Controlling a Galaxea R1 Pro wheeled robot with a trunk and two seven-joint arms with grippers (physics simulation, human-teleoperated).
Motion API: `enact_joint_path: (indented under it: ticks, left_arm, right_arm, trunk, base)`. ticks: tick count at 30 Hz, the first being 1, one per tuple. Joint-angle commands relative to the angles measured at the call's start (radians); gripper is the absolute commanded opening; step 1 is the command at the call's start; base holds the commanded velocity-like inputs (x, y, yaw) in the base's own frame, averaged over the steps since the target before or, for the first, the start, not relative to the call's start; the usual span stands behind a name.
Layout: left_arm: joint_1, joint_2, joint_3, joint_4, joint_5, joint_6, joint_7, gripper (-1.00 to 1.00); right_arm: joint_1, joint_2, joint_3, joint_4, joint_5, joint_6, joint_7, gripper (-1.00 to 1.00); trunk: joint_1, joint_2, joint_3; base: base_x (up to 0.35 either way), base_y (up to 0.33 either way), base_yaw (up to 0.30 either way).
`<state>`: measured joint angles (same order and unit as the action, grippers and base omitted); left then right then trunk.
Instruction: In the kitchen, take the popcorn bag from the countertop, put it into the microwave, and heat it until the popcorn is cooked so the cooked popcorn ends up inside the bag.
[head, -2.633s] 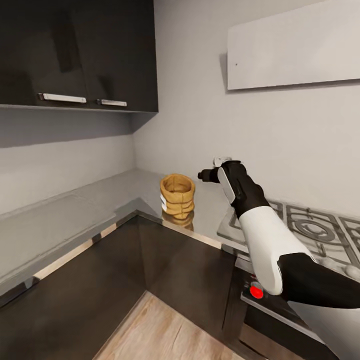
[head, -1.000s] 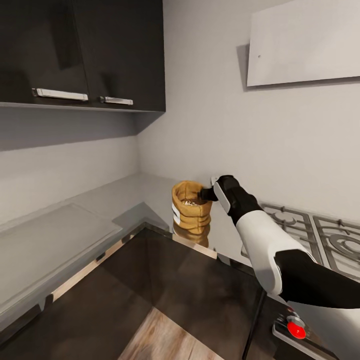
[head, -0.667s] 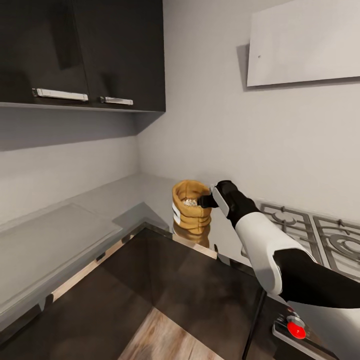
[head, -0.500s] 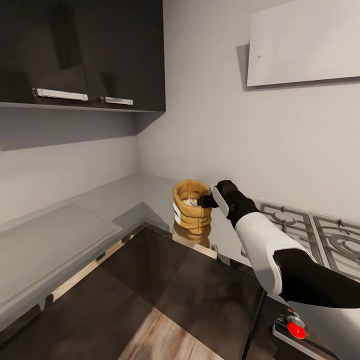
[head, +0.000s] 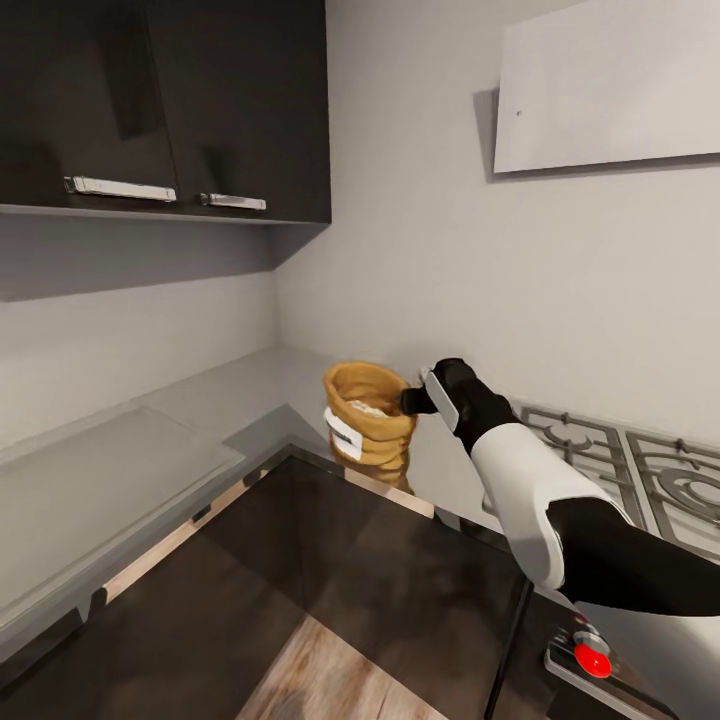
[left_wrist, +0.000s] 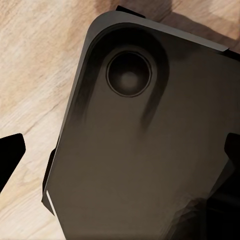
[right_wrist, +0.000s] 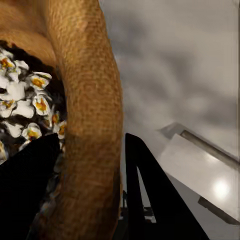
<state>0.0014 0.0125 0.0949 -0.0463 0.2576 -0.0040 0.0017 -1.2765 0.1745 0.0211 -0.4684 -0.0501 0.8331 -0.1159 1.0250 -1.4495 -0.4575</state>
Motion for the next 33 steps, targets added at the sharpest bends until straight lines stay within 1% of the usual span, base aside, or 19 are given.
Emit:
enact_joint_path:
  ticks: [1,3,4,7,10,11,13,19,24,26,27,28,29,30,31,32,33]
  left_arm:
    - [0.000,0.000,0.007,-0.001,0.000,0.000,0.000,1.00]
    - [0.000,0.000,0.007,-0.001,0.000,0.000,0.000,1.00]
    - [0.000,0.000,0.007,-0.001,0.000,0.000,0.000,1.00]
    - [0.000,0.000,0.007,-0.001,0.000,0.000,0.000,1.00]
    - [0.000,0.000,0.006,-0.001,0.000,-0.001,0.000,1.00]
    - [0.000,0.000,0.006,-0.001,0.000,0.000,0.000,1.00]
    - [0.000,0.000,0.006,-0.001,0.000,0.000,0.000,1.00]
    - [0.000,0.000,0.008,-0.001,0.000,0.000,0.000,1.00]
    - [0.000,-0.002,0.011,-0.001,0.000,-0.002,0.001,1.00]
    - [0.000,-0.002,0.011,-0.001,0.000,-0.002,0.002,1.00]
    - [0.000,-0.002,0.012,-0.001,0.000,-0.002,0.002,1.00]
    - [0.000,-0.002,0.012,-0.001,0.001,-0.002,0.003,1.00]
    - [0.000,-0.002,0.012,-0.001,0.001,-0.002,0.003,1.00]
    - [0.000,-0.002,0.012,-0.001,0.001,-0.002,0.003,1.00]
    - [0.000,-0.002,0.012,-0.001,0.002,-0.002,0.003,1.00]
    - [0.000,-0.002,0.012,-0.001,0.002,-0.002,0.003,1.00]
    - [0.000,-0.002,0.012,-0.001,0.002,-0.002,0.003,1.00]
  right_arm:
    - [0.000,0.000,0.001,-0.023,-0.006,0.005,-0.006,-1.00]
    - [-0.001,0.000,0.001,-0.144,-0.007,0.012,-0.006,-1.00]
    - [-0.001,0.000,0.001,-0.235,-0.008,0.061,-0.006,-1.00]
    - [-0.001,0.000,0.002,-0.311,-0.008,0.113,-0.006,-1.00]
    - [-0.001,0.000,0.002,-0.379,-0.007,0.199,-0.007,-1.00]
    - [-0.001,0.000,0.001,-0.391,-0.007,0.214,-0.007,-1.00]
    - [-0.001,0.000,-0.001,-0.409,-0.007,0.214,-0.007,-1.00]
    - [0.000,0.000,-0.003,-0.411,-0.007,0.214,-0.008,-1.00]
    - [0.000,0.000,-0.004,-0.401,-0.005,0.214,-0.013,-1.00]
    - [-0.001,0.000,-0.005,-0.398,-0.005,0.214,-0.032,-1.00]
    - [-0.001,0.000,-0.005,-0.393,-0.005,0.214,-0.057,-1.00]
    - [-0.001,0.000,-0.006,-0.384,-0.006,0.214,-0.104,-1.00]
    - [-0.001,0.000,-0.014,-0.381,-0.007,0.214,-0.143,-1.00]
    - [-0.001,0.000,-0.049,-0.379,-0.007,0.214,-0.176,-1.00]
    - [0.000,0.000,-0.112,-0.378,-0.007,0.214,-0.207,-1.00]
    - [0.000,0.000,-0.159,-0.377,-0.006,0.214,-0.234,-1.00]
    - [0.000,0.000,-0.175,-0.377,-0.005,0.214,-0.251,-1.00]
  trunk:
    - [0.000,0.000,-0.001]
    - [0.000,0.000,-0.001]
    - [0.000,0.000,-0.001]
    - [0.000,0.000,-0.001]
    - [0.000,0.000,-0.001]
    - [0.000,0.000,-0.001]
    - [0.000,0.000,-0.001]
    - [0.000,0.000,-0.001]
    - [0.000,0.000,-0.001]
    - [0.000,0.000,-0.001]
    - [0.000,0.000,-0.001]
    - [0.000,0.000,-0.001]
    - [0.000,0.000,-0.001]
    - [0.000,0.000,-0.001]
    - [0.000,0.000,-0.001]
    - [0.000,0.000,-0.001]
    - [0.000,0.000,-0.001]
  base:
    - [0.000,0.000,0.000]
    - [0.000,0.000,0.000]
    - [0.000,0.000,0.000]
    - [0.000,0.000,0.000]
    - [0.000,0.000,0.000]
    - [0.000,0.000,0.000]
    - [0.000,0.000,0.000]
    - [-0.006,0.000,0.000]
    - [-0.294,0.000,0.000]
    - [-0.343,0.000,0.000]
    - [-0.344,0.000,0.000]
    - [-0.344,0.000,0.000]
    - [-0.344,0.000,0.000]
    - [-0.344,0.000,0.000]
    - [-0.344,0.000,0.000]
    - [-0.344,0.000,0.000]
    - [-0.344,0.000,0.000]
